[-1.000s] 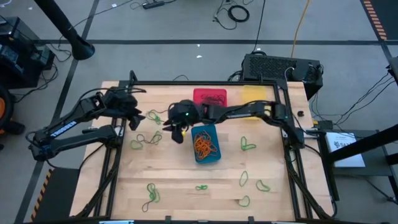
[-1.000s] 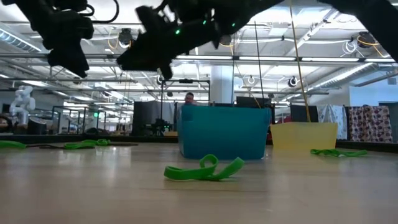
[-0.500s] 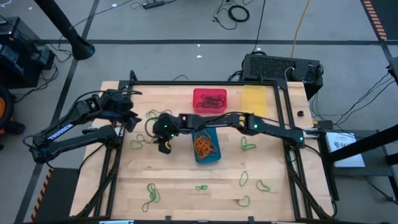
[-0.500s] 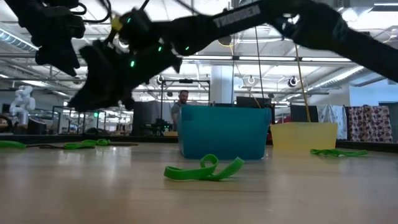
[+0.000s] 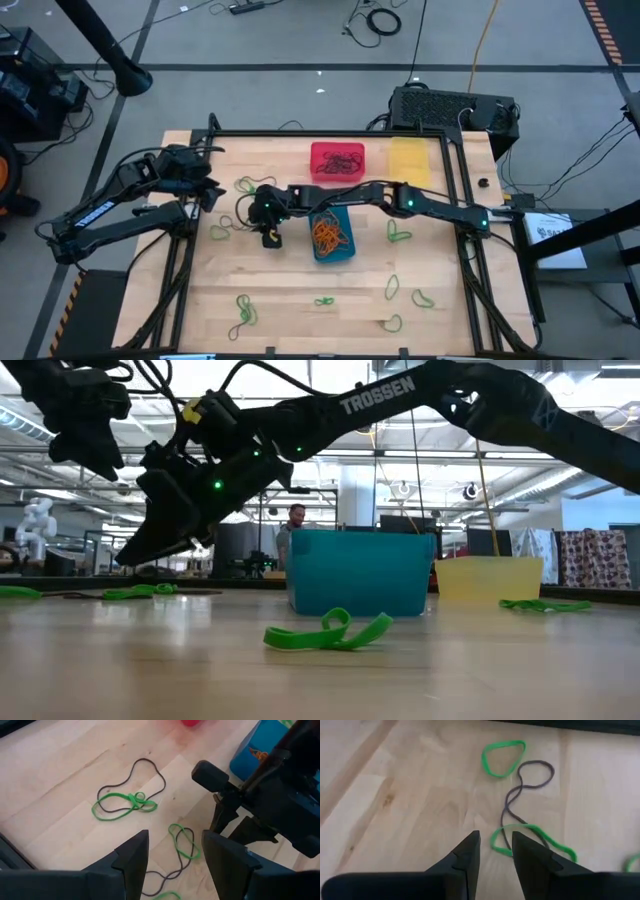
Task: Sort rubber bands into baskets
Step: Put the purple rubber band into the red bin
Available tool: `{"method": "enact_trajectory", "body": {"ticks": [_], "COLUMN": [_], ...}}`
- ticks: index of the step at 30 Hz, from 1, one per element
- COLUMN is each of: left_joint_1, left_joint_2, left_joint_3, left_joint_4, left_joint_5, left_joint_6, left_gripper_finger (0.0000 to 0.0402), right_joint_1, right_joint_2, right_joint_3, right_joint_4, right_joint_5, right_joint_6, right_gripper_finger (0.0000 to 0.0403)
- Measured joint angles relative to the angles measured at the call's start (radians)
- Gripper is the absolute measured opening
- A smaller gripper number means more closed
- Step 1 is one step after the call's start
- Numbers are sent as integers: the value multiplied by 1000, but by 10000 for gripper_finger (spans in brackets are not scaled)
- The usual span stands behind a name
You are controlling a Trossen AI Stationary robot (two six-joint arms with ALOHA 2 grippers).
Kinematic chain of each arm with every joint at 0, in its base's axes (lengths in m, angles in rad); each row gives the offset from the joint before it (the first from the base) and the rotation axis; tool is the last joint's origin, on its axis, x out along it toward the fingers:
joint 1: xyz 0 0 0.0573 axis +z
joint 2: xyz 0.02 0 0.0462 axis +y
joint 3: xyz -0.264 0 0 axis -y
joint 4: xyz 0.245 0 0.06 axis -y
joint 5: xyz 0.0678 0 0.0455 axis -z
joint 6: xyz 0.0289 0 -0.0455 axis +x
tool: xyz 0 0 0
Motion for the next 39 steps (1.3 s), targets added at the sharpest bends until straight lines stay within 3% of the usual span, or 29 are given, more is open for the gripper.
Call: {"method": "enact_trajectory", "body": {"ticks": [16, 33, 39], "left_joint_1": [0, 0, 0], "left_joint_2": [0, 0, 0], "left_joint_3": [0, 0, 0], "left_joint_4": [0, -2, -2], "left_joint_5": [-4, -4, -4], "left_joint_6": [-27, -27, -26], "left_gripper_finger": [191, 191, 191], "right_joint_1": [1, -26, -27], "right_joint_2": [68, 70, 70], "right_joint_3": [0, 0, 1], "right_joint_4": [39, 37, -10], "right_joint_5": [70, 70, 71], "right_joint_6": [-28, 107, 94], "right_gripper_finger": [107, 107, 65]}}
